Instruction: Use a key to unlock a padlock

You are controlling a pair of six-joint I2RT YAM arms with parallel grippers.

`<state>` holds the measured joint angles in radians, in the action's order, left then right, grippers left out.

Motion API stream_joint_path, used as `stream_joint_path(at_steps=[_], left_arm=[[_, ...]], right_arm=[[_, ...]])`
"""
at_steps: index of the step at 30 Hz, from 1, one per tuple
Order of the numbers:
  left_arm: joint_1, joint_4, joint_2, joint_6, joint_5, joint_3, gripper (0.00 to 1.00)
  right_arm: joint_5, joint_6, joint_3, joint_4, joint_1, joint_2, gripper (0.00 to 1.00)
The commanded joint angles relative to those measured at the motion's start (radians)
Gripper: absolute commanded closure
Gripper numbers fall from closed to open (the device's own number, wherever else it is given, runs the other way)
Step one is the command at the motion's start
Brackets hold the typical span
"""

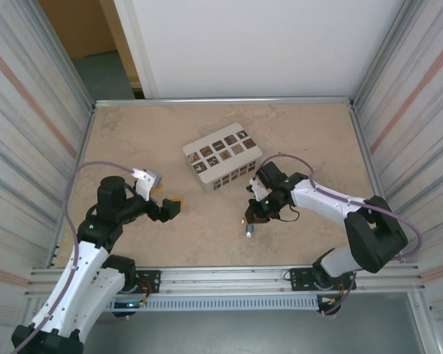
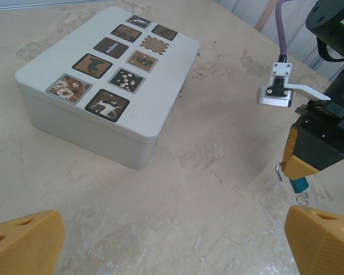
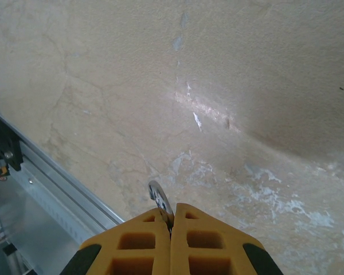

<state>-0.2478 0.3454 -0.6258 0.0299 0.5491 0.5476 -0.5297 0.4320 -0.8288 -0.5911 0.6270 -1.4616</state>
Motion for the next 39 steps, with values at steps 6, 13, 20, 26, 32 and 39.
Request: stream_joint_path(at_steps=[6,13,20,26,32,39], left_arm=[[0.006,-0.003,0.008,0.006,-0.014,0.015,0.01],[0.005,0.003,0.001,0.002,-0.014,0.017,0.01],[0.006,0.009,0.000,0.002,-0.015,0.018,0.01],[0.006,0.014,-0.004,0.002,-0.018,0.020,0.01],[0.006,0.020,-0.011,0.004,-0.021,0.023,0.01],[0.006,0.027,-0.015,0.004,-0.024,0.026,0.01]], right_arm=[[-0.022,-0.018,-0.032,0.024,0.023,-0.079,1.00],[-0.015,-0.005,-0.039,0.057,0.034,-0.136,1.00],[-0.007,-0.012,-0.042,0.063,0.042,-0.174,0.99],[-0.002,-0.019,-0.043,0.063,0.045,-0.195,0.99],[0.004,-0.023,-0.043,0.063,0.047,-0.207,0.95],[0.021,-0.022,-0.039,0.062,0.049,-0.199,0.88]])
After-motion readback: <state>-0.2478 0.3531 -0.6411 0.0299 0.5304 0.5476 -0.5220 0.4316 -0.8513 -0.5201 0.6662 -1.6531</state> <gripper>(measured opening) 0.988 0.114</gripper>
